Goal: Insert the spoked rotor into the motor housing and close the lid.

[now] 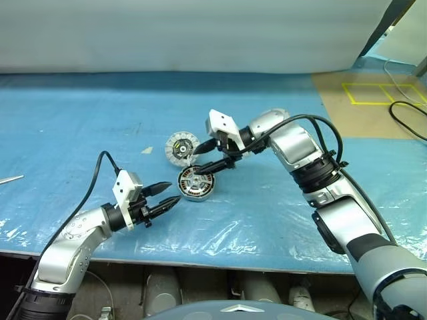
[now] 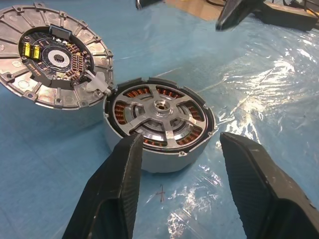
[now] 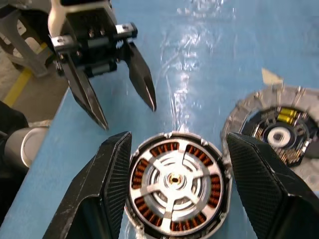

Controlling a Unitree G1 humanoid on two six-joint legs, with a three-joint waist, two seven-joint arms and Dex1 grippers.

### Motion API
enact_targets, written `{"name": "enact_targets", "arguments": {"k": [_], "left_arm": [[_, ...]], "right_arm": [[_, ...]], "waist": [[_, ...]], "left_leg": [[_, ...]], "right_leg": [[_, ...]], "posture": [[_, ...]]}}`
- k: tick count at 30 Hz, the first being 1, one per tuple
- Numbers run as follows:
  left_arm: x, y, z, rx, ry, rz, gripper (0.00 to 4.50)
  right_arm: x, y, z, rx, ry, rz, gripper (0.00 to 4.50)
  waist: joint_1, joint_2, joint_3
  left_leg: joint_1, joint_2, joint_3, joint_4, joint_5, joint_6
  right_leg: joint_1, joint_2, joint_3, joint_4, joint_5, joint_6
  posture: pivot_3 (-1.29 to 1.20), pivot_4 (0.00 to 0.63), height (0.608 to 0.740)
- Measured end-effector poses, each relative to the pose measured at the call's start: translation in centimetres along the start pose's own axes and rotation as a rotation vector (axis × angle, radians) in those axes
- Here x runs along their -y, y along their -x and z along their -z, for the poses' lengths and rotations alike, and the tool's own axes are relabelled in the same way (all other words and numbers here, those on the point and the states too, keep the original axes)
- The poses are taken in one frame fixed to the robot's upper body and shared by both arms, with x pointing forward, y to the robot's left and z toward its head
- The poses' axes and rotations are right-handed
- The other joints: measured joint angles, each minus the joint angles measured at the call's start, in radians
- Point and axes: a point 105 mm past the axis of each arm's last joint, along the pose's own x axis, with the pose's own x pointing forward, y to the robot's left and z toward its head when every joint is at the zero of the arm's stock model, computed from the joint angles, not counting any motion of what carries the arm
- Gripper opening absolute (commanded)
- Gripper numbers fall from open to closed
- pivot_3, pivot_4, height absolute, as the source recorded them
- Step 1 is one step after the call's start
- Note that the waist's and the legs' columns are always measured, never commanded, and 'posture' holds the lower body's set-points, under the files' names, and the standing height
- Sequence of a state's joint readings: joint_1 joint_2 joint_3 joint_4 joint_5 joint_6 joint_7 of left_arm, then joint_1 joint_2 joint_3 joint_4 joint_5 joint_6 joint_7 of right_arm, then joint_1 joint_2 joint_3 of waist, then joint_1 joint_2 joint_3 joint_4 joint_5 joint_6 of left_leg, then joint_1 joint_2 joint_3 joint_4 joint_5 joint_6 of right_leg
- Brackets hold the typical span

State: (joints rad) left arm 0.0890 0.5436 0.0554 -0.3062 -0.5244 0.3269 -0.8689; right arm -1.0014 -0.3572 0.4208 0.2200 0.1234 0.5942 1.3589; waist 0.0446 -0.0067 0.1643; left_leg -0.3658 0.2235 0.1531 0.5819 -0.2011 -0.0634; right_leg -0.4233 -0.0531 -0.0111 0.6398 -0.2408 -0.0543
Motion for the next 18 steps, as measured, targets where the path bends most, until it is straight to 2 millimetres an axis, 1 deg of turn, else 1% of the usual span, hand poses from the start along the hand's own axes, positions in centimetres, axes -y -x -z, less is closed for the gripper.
{"name": "enact_targets", "arguments": {"k": [2,7,10,13,14,16,17,18], "left_arm": [[0.0,0.0,0.0,0.000,0.000,0.000,2.59],[0.0,0.0,0.1,-0.001,0.002,-0.001,2.59],[0.0,0.0,0.1,-0.001,0.002,-0.002,2.59],[0.0,0.1,0.0,0.000,0.002,-0.006,2.59],[0.0,0.1,0.0,0.000,0.002,-0.007,2.59],[0.0,0.1,0.0,0.000,0.002,-0.007,2.59],[0.0,0.1,0.0,0.001,0.001,-0.006,2.59],[-0.1,0.1,0.0,0.000,0.000,-0.006,2.59]], "right_arm": [[0.0,-0.1,0.0,-0.003,0.021,0.003,3.15],[0.1,-0.5,0.9,-0.016,0.011,0.007,3.15],[-0.3,-0.5,1.7,0.011,-0.023,0.017,2.53],[-1.5,-1.4,4.0,0.020,-0.091,0.009,1.63],[-1.8,-1.8,4.8,0.016,-0.112,0.005,1.25],[-2.0,-2.3,5.1,0.023,-0.135,0.008,0.64],[-1.9,-2.6,4.9,0.033,-0.136,0.017,0.26],[-1.8,-2.8,4.7,0.041,-0.139,0.028,0.03]], "waist": [[0.001,0.000,0.000],[0.001,0.000,0.000],[0.002,0.000,0.000],[0.003,0.000,0.000],[0.002,0.000,0.000],[-0.002,0.000,0.000],[-0.006,0.000,0.000],[-0.006,0.000,0.000]], "left_leg": [[0.000,0.000,0.000,0.000,0.000,0.000],[0.000,0.000,0.000,0.000,0.000,0.000],[0.000,0.000,0.000,0.000,0.000,0.000],[0.000,-0.001,0.000,0.000,0.000,0.000],[0.000,-0.001,0.000,0.000,0.000,0.000],[0.000,0.000,0.000,0.000,0.000,0.000],[0.001,0.000,0.000,0.000,0.000,0.000],[0.002,0.000,0.000,0.000,0.000,0.000]], "right_leg": [[0.000,0.000,0.000,0.000,0.000,0.000],[0.000,0.000,0.000,0.000,0.000,0.000],[0.000,0.000,0.000,0.000,0.000,0.000],[0.000,0.000,0.000,0.000,0.000,0.000],[0.000,0.000,0.000,0.000,0.000,0.000],[0.000,0.000,0.000,0.000,0.000,0.000],[0.000,0.000,0.000,0.000,0.000,0.000],[0.001,0.001,0.001,0.000,0.000,0.000]], "posture": [[0.00,0.150,0.740],[0.00,0.150,0.740],[0.00,0.150,0.740],[0.00,0.150,0.740],[0.00,0.150,0.740],[0.00,0.150,0.740],[0.00,0.150,0.740],[0.00,0.150,0.740]]}}
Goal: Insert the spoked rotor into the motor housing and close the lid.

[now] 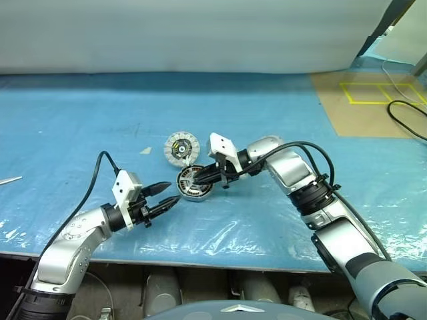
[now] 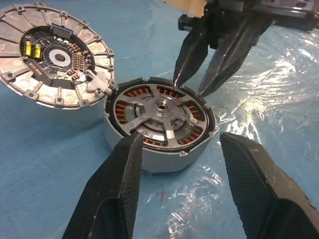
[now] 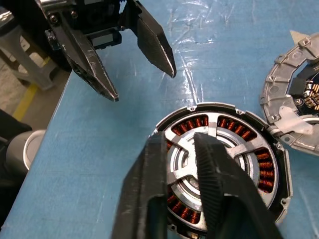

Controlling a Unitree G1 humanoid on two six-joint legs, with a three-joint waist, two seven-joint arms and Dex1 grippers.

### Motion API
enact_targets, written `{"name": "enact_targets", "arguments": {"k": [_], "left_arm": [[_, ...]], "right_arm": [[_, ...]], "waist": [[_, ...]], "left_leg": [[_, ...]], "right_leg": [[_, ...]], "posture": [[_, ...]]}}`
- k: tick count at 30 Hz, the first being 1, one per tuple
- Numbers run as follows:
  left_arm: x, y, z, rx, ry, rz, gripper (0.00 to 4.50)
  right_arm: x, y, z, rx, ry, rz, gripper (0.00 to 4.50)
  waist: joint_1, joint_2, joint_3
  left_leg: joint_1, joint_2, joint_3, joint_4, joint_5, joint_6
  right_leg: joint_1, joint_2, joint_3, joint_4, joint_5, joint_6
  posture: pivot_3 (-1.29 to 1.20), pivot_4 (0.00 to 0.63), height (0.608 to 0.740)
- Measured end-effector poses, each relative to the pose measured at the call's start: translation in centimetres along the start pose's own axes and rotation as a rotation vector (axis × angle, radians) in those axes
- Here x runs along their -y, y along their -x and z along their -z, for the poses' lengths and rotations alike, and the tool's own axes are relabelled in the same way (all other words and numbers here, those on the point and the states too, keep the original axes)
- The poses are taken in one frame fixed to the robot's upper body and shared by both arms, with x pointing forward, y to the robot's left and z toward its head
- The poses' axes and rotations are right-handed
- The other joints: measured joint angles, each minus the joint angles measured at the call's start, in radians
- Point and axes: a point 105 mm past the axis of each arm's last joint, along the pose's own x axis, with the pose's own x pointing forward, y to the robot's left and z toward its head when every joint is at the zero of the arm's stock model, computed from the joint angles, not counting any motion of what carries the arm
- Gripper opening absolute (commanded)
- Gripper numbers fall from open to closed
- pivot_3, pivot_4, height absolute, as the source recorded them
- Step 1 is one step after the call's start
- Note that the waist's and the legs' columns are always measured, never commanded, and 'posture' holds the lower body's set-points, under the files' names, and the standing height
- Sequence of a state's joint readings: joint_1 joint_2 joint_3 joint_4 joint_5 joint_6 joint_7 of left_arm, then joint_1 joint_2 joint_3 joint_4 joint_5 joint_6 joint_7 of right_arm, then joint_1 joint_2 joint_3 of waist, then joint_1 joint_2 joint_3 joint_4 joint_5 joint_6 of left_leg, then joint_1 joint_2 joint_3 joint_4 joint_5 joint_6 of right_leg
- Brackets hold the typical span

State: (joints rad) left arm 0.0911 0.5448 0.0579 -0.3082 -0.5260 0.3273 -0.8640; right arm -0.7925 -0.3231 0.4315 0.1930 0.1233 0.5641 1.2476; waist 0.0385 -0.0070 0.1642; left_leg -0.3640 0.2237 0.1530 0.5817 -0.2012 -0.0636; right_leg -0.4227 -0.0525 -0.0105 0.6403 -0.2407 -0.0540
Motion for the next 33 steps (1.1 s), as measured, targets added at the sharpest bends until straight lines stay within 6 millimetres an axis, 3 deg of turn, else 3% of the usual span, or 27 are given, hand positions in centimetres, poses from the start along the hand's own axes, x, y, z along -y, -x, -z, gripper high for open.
{"name": "enact_targets", "arguments": {"k": [7,10,13,22,24,29,31,33], "left_arm": [[-0.1,0.1,0.0,-0.004,-0.002,-0.002,2.59],[-0.4,0.0,-0.2,0.000,-0.008,-0.008,2.59],[-1.0,0.1,-0.3,0.007,-0.008,-0.038,2.59],[-3.6,0.6,-0.1,0.006,0.003,-0.132,2.59],[-4.5,0.6,-0.4,0.019,0.006,-0.156,2.59],[-7.4,-0.1,-0.9,0.063,0.050,-0.219,2.59],[-8.9,-0.4,-0.9,0.071,0.068,-0.247,2.59],[-10.1,-1.0,-0.8,0.074,0.087,-0.264,2.59]], "right_arm": [[0.4,-1.0,-0.3,0.026,-0.024,0.032,0.03],[1.0,-1.3,0.4,0.022,-0.046,0.061,0.03],[1.8,-1.4,1.9,-0.001,-0.093,0.101,0.03],[1.5,-0.7,2.2,0.015,-0.125,0.087,0.03],[1.1,-0.2,1.2,0.061,-0.158,0.063,0.03],[-0.4,2.6,-5.0,0.239,-0.089,0.019,0.03],[-1.0,3.5,-5.8,0.255,-0.071,0.025,0.03],[-1.1,3.8,-5.2,0.238,-0.099,0.053,0.03]], "waist": [[0.007,0.000,0.000],[0.006,0.000,0.000],[0.005,0.000,0.000],[0.011,0.000,0.000],[0.010,0.000,0.000],[0.012,0.000,0.000],[0.016,-0.001,-0.001],[0.022,-0.001,-0.001]], "left_leg": [[0.000,-0.001,0.000,0.000,0.000,0.000],[-0.001,-0.001,0.000,0.000,0.000,0.000],[0.000,-0.001,0.000,0.000,0.000,0.000],[0.004,-0.002,0.000,0.000,0.000,0.000],[0.003,-0.002,0.000,0.000,0.000,0.000],[0.004,-0.001,0.000,-0.001,0.000,0.000],[0.004,-0.001,-0.001,-0.001,0.000,0.000],[0.004,-0.002,-0.001,-0.001,0.000,0.000]], "right_leg": [[0.000,-0.001,0.000,-0.001,0.000,0.000],[0.000,-0.001,0.000,-0.001,0.000,0.000],[0.000,-0.001,0.000,-0.001,0.000,0.000],[0.005,-0.001,0.000,-0.001,0.000,0.000],[0.004,-0.001,0.000,-0.001,0.000,0.000],[0.004,-0.001,0.000,-0.001,0.000,0.000],[0.005,-0.001,0.000,-0.001,0.000,0.000],[0.005,-0.001,0.000,-0.002,0.000,0.001]], "posture": [[0.00,0.150,0.740],[0.00,0.150,0.740],[0.00,0.150,0.740],[0.00,0.150,0.740],[0.00,0.150,0.740],[0.00,0.150,0.740],[0.00,0.150,0.740],[0.00,0.150,0.740]]}}
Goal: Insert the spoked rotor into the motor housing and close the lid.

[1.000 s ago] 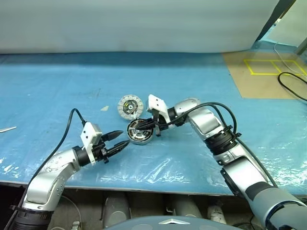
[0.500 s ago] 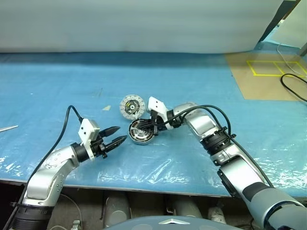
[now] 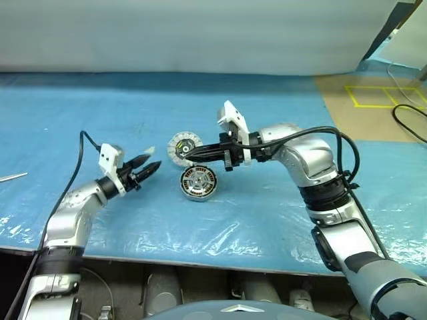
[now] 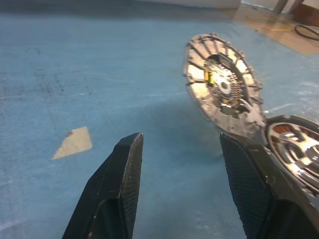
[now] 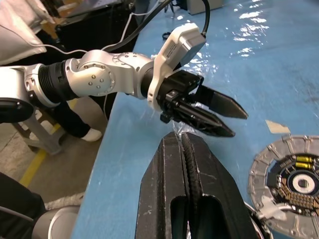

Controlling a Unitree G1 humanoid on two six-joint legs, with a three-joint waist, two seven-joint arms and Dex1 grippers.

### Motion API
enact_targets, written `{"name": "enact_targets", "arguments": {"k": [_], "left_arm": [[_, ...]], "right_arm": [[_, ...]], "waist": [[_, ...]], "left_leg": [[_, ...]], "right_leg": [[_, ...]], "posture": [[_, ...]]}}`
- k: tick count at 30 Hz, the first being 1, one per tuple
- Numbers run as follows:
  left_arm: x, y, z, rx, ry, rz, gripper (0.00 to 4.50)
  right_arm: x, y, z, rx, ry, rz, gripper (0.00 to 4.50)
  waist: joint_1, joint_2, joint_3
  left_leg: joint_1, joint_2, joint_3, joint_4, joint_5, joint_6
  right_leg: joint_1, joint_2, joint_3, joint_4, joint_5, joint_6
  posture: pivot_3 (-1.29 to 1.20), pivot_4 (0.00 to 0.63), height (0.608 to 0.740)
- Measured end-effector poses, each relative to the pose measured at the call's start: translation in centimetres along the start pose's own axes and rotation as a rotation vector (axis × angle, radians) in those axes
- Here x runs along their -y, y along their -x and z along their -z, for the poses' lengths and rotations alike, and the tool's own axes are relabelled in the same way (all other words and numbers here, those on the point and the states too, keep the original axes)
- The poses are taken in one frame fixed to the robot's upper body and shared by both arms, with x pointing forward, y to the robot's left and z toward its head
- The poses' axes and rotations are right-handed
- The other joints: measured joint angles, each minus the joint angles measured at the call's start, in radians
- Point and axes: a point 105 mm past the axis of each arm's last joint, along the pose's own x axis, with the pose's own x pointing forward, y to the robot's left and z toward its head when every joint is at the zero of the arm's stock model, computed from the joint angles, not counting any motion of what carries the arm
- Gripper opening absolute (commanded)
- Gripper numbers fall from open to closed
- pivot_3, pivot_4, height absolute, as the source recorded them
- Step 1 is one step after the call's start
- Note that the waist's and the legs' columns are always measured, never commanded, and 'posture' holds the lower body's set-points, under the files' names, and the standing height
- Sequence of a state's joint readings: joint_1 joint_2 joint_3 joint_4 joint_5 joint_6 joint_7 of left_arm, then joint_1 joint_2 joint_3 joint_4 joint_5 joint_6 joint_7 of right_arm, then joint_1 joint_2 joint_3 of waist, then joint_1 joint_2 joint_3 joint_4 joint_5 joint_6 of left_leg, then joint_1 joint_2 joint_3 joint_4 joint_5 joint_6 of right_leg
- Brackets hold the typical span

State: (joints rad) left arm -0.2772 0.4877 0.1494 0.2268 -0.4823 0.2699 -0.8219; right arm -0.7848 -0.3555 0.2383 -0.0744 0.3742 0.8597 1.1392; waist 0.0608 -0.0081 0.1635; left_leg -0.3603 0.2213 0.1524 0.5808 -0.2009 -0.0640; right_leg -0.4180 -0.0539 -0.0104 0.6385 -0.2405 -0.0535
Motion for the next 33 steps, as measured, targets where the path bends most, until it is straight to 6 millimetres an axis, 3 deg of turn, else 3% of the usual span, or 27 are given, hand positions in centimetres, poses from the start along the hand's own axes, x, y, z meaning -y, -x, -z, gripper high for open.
{"name": "enact_targets", "arguments": {"k": [2,6,10,14,20,29,33], "left_arm": [[-0.7,-0.7,0.3,-0.002,0.022,-0.012,2.59],[-2.2,-1.8,1.2,-0.030,0.035,-0.026,1.42],[-2.3,-4.1,1.1,-0.017,0.072,0.006,0.05],[-1.5,-6.5,0.7,0.000,0.113,0.069,0.02],[0.5,-9.4,-0.1,-0.010,0.168,0.185,0.02],[1.2,-11.1,-1.7,-0.003,0.225,0.211,0.02],[2.9,-11.8,-2.5,-0.010,0.233,0.325,0.02]], "right_arm": [[0.2,0.2,0.9,-0.014,-0.038,0.030,0.03],[0.4,1.3,1.4,-0.023,-0.064,0.098,0.00],[0.4,2.0,1.2,-0.016,-0.070,0.136,0.00],[-0.2,2.8,2.0,-0.018,-0.122,0.144,0.00],[-1.8,4.6,5.1,-0.069,-0.257,0.123,0.00],[-2.3,4.5,4.8,-0.086,-0.231,0.152,0.00],[-2.3,5.0,5.0,-0.110,-0.230,0.185,0.00]], "waist": [[0.007,0.000,0.000],[0.010,0.000,0.000],[0.018,0.000,0.000],[0.035,0.000,0.000],[0.043,-0.001,0.001],[0.040,-0.001,0.001],[0.045,-0.002,0.001]], "left_leg": [[0.000,0.000,0.000,0.000,0.000,0.000],[-0.001,0.000,-0.001,-0.001,0.000,-0.001],[-0.001,-0.001,-0.001,-0.001,0.000,-0.001],[-0.002,-0.002,-0.002,-0.001,0.000,-0.001],[-0.006,-0.003,-0.004,-0.002,0.000,-0.001],[-0.007,-0.005,-0.005,-0.002,0.001,-0.001],[-0.009,-0.008,-0.005,-0.004,0.001,-0.001]], "right_leg": [[0.000,0.000,0.000,0.000,0.000,0.000],[0.000,0.000,0.000,-0.001,0.002,0.004],[0.000,0.000,0.000,-0.001,0.003,0.006],[0.000,-0.001,0.000,-0.002,0.004,0.007],[0.000,-0.001,-0.001,-0.005,0.007,0.011],[0.000,-0.002,0.000,-0.010,0.009,0.015],[0.002,-0.004,0.000,-0.016,0.011,0.018]], "posture": [[0.00,0.150,0.740],[0.00,0.150,0.740],[0.00,0.150,0.740],[0.00,0.150,0.740],[0.00,0.150,0.740],[0.00,0.150,0.740],[0.00,0.150,0.740]]}}
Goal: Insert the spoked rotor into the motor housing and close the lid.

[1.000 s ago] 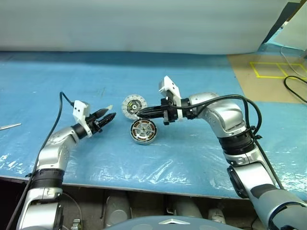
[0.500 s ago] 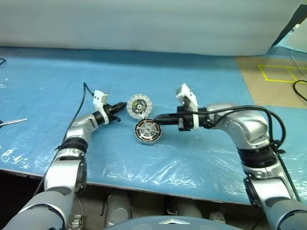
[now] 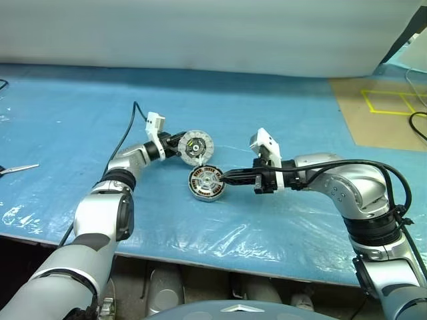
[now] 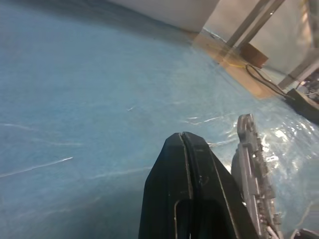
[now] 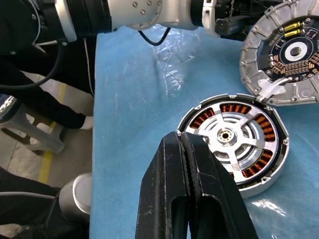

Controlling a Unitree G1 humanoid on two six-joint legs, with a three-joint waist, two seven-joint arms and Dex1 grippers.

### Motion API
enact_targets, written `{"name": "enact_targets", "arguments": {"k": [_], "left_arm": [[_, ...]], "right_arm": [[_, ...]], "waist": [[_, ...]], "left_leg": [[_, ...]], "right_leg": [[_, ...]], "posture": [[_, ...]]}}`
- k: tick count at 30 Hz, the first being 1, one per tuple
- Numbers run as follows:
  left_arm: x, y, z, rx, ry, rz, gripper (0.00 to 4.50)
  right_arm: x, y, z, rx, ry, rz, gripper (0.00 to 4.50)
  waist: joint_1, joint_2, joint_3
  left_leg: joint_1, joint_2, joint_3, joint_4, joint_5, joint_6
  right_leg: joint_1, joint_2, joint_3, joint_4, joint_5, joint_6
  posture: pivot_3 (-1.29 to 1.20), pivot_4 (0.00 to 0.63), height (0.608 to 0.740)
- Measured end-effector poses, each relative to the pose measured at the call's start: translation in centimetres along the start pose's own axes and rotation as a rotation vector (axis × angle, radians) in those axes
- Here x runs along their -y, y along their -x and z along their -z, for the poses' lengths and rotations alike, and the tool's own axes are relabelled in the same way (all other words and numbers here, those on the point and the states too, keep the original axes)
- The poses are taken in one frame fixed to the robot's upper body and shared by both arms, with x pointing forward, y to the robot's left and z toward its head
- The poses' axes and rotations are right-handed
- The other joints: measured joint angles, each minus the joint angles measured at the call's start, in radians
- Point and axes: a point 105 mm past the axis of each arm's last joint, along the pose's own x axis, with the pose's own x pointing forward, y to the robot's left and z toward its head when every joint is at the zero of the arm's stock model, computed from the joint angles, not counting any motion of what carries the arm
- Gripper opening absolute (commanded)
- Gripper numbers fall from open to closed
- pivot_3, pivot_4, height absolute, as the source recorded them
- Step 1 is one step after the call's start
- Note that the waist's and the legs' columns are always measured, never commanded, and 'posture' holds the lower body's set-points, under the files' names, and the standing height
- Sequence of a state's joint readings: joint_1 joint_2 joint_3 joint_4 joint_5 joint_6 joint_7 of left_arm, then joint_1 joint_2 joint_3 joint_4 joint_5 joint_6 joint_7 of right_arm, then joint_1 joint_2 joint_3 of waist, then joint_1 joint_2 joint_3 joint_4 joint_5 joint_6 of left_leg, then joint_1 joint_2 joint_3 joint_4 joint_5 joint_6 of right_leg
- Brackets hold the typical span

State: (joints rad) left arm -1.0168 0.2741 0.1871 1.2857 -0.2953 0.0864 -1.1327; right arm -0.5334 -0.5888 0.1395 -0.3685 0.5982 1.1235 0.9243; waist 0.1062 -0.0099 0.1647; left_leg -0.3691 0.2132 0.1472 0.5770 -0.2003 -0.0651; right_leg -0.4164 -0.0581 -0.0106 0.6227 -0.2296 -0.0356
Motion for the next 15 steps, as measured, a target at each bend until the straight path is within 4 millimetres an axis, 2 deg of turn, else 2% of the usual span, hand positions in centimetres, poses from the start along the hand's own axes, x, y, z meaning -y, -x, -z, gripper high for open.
{"name": "enact_targets", "arguments": {"k": [8,15], "left_arm": [[4.2,-1.1,1.5,-0.197,-0.112,0.341,0.02],[6.0,-0.7,2.0,-0.298,-0.224,0.510,0.02]], "right_arm": [[0.2,0.2,0.1,-0.005,-0.002,0.027,0.00],[0.3,0.2,0.1,-0.006,-0.007,0.042,0.00]], "waist": [[0.000,0.000,0.000],[0.000,0.000,0.000]], "left_leg": [[0.001,0.000,0.000,-0.002,0.000,0.000],[0.001,0.000,0.000,-0.002,0.000,0.000]], "right_leg": [[0.000,0.000,0.000,0.000,0.000,0.000],[0.000,-0.001,0.000,-0.001,0.000,0.000]], "posture": [[0.00,0.150,0.740],[0.00,0.150,0.740]]}}
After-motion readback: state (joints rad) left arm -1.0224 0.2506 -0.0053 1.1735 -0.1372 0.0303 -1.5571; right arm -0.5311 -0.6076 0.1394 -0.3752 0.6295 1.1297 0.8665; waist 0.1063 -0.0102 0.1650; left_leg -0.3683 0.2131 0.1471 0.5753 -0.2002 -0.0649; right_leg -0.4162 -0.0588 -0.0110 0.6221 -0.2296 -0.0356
